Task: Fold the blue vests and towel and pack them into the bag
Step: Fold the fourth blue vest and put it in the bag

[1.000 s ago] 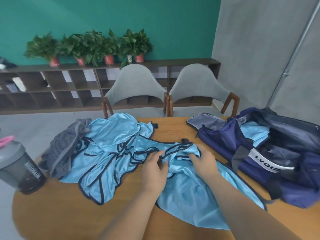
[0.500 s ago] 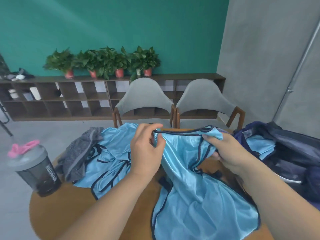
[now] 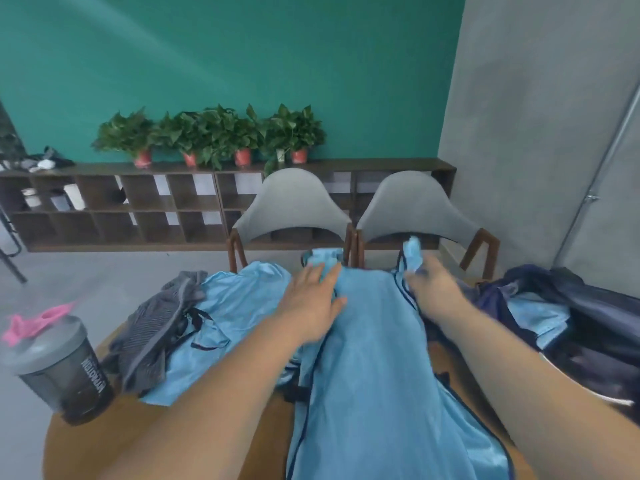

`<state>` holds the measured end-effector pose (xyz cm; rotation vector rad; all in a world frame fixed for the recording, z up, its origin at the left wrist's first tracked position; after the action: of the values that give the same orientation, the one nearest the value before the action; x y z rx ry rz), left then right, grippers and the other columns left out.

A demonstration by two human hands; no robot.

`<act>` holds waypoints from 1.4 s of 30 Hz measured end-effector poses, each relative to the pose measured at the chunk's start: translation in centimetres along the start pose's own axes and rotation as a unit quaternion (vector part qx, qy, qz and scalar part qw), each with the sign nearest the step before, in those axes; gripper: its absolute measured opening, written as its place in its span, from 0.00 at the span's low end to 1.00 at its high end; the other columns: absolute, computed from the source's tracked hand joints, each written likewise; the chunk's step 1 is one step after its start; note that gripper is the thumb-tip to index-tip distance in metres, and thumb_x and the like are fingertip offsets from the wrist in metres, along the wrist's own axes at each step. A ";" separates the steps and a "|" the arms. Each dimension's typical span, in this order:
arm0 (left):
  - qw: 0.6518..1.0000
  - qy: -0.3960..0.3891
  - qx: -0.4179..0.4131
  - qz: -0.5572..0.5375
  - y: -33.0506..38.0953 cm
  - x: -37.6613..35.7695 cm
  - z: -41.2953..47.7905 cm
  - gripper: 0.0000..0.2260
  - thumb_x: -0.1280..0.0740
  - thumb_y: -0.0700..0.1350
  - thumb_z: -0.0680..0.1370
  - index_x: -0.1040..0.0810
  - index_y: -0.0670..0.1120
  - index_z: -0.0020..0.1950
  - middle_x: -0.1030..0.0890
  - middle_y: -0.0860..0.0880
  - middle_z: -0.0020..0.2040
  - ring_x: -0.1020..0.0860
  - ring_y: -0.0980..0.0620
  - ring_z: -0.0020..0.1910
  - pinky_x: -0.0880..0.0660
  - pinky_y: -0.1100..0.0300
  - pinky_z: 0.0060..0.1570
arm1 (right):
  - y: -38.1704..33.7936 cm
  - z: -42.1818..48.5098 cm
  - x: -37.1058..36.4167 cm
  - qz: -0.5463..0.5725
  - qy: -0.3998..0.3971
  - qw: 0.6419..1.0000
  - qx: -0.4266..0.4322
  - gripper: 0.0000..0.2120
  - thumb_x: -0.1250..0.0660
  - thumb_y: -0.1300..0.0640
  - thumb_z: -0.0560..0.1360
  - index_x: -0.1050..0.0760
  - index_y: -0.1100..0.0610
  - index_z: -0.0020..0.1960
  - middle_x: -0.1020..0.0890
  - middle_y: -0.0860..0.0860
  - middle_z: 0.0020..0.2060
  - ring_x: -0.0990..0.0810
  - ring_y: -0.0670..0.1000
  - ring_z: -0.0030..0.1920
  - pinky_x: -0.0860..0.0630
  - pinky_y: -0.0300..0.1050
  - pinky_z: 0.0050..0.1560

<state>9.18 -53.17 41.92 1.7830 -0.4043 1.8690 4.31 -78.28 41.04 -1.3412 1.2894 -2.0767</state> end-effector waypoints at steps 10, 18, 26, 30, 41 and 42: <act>0.996 -0.068 -0.056 0.000 0.1 -13.5 -10.0 0.31 0.57 0.66 0.85 0.54 0.55 0.87 0.57 0.53 0.86 0.60 0.53 0.85 0.63 0.54 0.82 | 10.4 -11.3 -8.0 -0.225 -0.171 0.949 0.141 0.51 0.63 0.20 0.73 0.36 0.52 0.82 0.38 0.51 0.82 0.43 0.50 0.82 0.52 0.37 0.79; 0.996 0.010 -0.088 -0.021 -1.5 -11.1 -10.8 0.25 0.44 0.58 0.87 0.38 0.52 0.83 0.39 0.51 0.83 0.44 0.50 0.82 0.49 0.50 0.83 | 10.7 -13.9 -5.3 -0.311 -0.153 0.915 0.205 0.32 0.47 0.30 0.82 0.36 0.45 0.81 0.40 0.46 0.82 0.43 0.51 0.82 0.43 0.49 0.81; 0.982 0.128 -0.118 -0.075 -0.6 -12.8 -14.0 0.17 0.36 0.51 0.84 0.23 0.50 0.73 0.25 0.53 0.70 0.28 0.50 0.70 0.28 0.48 0.70 | 9.8 -15.6 -3.9 -0.302 0.001 0.911 0.280 0.18 0.31 0.48 0.81 0.21 0.53 0.68 0.24 0.52 0.70 0.27 0.58 0.70 0.25 0.60 0.65; 0.976 0.145 -0.131 -0.099 -0.2 -12.3 -15.1 0.12 0.36 0.51 0.84 0.20 0.52 0.66 0.21 0.56 0.57 0.22 0.52 0.56 0.22 0.50 0.55 | 8.1 -20.3 -5.6 -0.194 -0.154 0.896 0.368 0.21 0.34 0.34 0.80 0.22 0.44 0.67 0.24 0.41 0.64 0.26 0.45 0.65 0.29 0.44 0.65; 0.977 0.025 -0.116 -0.177 0.1 -11.1 -16.6 0.36 0.28 0.72 0.72 0.32 0.62 0.77 0.30 0.66 0.70 0.35 0.65 0.72 0.35 0.60 0.73 | 9.7 -16.5 -5.3 -0.113 -0.102 0.977 0.152 0.06 0.30 0.45 0.80 0.20 0.45 0.46 0.19 0.41 0.44 0.24 0.41 0.48 0.31 0.36 0.49; 0.976 0.026 -0.106 -0.190 0.5 -11.1 -16.5 0.39 0.26 0.71 0.71 0.36 0.63 0.79 0.30 0.66 0.71 0.35 0.65 0.72 0.36 0.60 0.73 | 9.5 -16.2 -5.3 -0.092 -0.105 0.983 0.117 0.08 0.30 0.47 0.80 0.21 0.47 0.44 0.19 0.42 0.41 0.23 0.41 0.46 0.32 0.34 0.45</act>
<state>-4.87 -46.30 29.54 1.5405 -0.2142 1.5390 -8.55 -71.51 28.09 -1.5699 0.8349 -2.0609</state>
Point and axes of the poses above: each hand's wrist, its own z-axis towards the middle knuckle, its own x-axis out of the back of the hand, y = z × x, the point moved 3 cm from there along z, towards the middle knuckle
